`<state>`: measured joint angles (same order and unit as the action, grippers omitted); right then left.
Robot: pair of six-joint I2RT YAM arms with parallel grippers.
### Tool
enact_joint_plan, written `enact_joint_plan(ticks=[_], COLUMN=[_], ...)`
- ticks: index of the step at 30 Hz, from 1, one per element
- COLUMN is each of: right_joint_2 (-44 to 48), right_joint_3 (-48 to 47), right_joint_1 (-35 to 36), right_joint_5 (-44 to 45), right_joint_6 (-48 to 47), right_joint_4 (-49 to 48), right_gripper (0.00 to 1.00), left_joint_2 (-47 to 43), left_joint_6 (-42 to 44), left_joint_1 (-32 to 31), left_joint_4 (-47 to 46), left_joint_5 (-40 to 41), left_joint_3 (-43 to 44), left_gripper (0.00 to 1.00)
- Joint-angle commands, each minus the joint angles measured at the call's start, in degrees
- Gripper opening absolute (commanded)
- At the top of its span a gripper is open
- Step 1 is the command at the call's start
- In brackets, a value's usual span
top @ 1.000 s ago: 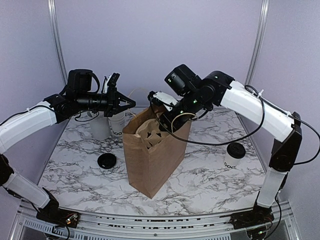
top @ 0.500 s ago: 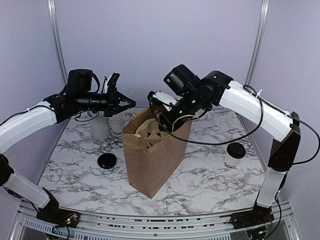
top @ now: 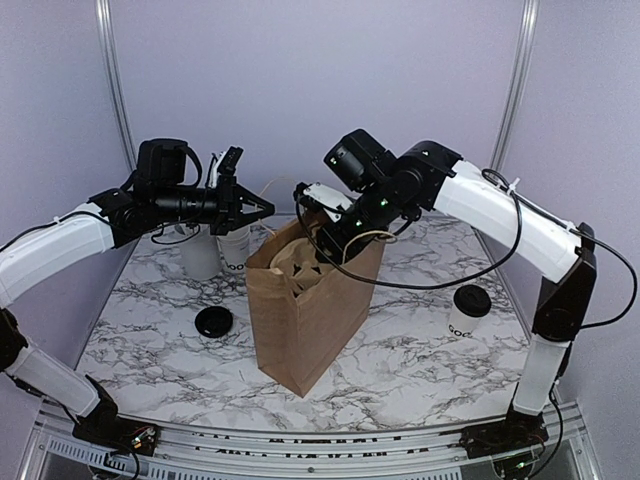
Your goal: Pack the takeout coffee
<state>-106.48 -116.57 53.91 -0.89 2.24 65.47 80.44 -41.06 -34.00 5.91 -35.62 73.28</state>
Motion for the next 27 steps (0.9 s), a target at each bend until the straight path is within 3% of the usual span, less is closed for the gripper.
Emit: enact_joint_plan(ticks=[1, 27], right_joint_2=[-2.28, -1.13], right_joint_3=[-2.37, -1.03], right_joint_1=[0.43, 1.02], right_joint_5=[0.71, 1.74], right_joint_6=[1.17, 2.80], right_joint_4=[1.49, 3.33], right_gripper=[0.30, 0.31], left_joint_2=[-0.98, -1.17], left_joint_6=[0.76, 0.19], left_joint_1=[-1.21, -1.42], left_joint_4=[-0.36, -0.13], left_joint_5=[-0.78, 3.25], left_joint_3=[0.68, 1.14], left_gripper=[0.00, 0.00])
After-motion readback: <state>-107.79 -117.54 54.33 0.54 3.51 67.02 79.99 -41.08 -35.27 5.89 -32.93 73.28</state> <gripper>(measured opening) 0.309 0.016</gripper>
